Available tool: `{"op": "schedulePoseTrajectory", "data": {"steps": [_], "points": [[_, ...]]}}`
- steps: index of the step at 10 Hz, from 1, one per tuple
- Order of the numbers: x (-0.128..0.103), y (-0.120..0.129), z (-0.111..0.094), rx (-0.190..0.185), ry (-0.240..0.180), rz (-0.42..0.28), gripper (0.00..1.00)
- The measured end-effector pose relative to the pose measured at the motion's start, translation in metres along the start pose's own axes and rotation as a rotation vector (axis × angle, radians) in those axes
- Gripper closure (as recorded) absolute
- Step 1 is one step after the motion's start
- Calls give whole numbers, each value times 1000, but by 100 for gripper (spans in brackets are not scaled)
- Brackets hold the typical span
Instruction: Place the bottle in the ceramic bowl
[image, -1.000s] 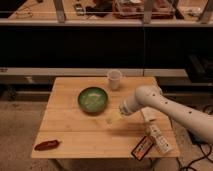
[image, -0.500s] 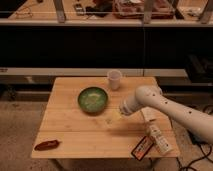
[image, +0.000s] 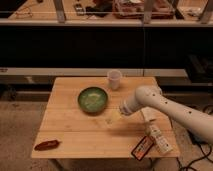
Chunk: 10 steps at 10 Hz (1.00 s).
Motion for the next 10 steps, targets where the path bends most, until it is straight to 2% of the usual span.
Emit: {"op": "schedulePoseTrajectory", "data": {"steps": [4, 5, 6, 7, 8, 9, 10], "points": [[0, 1, -1, -1, 0, 0, 20], [-1, 3, -2, -9, -3, 4, 20], [-8, 14, -10, -43, -19, 22, 20], [-26, 33, -25, -107, -50, 60, 20], [-53, 56, -52, -202, -91, 111, 20], [-92, 77, -94, -317, -137, 193, 20], [-114, 83, -115, -366, -158, 243, 20]]}}
